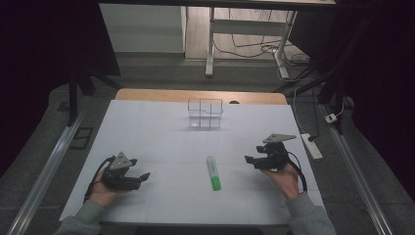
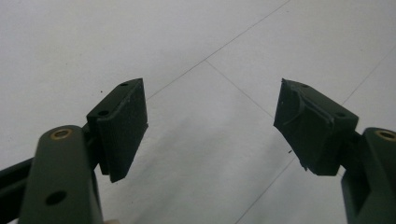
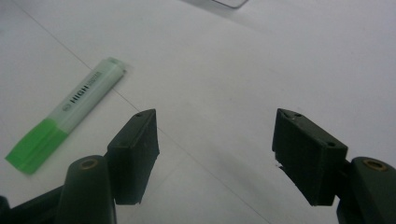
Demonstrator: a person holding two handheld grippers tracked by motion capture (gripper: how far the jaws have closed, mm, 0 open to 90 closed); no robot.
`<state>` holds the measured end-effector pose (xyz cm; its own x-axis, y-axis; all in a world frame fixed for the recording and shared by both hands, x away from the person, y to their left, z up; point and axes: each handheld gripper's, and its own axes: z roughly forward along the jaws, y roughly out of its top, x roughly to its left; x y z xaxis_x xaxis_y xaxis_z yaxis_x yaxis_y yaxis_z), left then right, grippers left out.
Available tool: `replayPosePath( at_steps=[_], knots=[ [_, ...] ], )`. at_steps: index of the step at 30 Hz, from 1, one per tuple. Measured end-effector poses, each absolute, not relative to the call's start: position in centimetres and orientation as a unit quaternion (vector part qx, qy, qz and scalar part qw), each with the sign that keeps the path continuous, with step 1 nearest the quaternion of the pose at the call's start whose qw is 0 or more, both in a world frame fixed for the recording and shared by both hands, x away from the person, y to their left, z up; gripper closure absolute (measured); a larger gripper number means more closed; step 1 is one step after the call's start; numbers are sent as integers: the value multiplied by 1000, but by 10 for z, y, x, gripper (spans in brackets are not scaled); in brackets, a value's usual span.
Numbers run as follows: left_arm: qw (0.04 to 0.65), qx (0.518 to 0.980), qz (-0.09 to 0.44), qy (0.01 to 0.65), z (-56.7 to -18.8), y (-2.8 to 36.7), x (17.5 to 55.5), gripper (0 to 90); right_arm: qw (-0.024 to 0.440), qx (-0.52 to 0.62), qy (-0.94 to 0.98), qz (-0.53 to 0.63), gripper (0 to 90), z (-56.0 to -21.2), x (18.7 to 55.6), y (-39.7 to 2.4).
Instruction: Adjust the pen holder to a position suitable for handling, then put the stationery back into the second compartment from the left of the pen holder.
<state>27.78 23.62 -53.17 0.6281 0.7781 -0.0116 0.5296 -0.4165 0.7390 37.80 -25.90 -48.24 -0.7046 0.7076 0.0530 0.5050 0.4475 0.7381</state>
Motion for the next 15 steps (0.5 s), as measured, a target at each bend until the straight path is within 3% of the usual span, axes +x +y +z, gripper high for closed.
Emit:
replayPosePath(
  at_steps=[15],
  knots=[
    [368,824,169,396,-532,237,278,253,151,317,867,354,281,-477,361,-228]
  ],
)
